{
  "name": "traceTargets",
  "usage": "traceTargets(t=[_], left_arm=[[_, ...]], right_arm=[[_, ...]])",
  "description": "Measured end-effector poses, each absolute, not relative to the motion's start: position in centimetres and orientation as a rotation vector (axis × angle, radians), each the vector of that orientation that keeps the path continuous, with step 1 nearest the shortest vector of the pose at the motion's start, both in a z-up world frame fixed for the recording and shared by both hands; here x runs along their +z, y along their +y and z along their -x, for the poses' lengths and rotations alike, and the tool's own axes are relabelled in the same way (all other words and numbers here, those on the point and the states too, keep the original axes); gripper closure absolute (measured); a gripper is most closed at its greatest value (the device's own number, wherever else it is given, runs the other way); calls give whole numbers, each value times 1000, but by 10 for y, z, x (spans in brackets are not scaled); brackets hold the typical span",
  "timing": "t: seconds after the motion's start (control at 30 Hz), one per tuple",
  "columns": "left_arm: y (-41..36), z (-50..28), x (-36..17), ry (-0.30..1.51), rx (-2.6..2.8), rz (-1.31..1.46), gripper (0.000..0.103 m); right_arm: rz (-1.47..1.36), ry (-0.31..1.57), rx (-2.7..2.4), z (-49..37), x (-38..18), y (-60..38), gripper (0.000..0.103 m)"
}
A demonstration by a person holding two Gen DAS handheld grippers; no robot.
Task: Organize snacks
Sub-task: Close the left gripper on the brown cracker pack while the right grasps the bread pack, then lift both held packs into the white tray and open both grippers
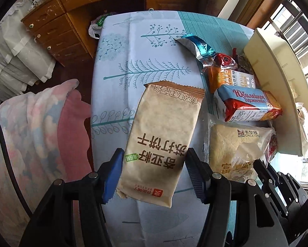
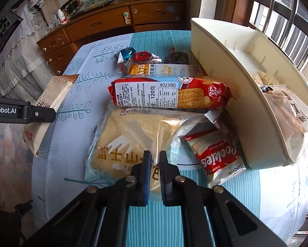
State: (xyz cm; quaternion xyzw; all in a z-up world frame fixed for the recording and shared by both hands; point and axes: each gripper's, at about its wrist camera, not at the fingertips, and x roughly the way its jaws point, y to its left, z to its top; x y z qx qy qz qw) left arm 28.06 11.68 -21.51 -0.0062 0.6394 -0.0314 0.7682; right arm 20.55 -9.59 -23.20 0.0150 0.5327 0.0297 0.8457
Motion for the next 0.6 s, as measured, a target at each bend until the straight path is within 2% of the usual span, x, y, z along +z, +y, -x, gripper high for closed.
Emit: traceTargets(t=[0.23,0.6], left_arm=[[131,-247,-186,1345,-88,57,44],[124,-197,-136,1114,-280,187,44]], right_arm=[[-24,1095,57,-184,-208,-89,97],[35,926,59,-147,-148,-82,97]])
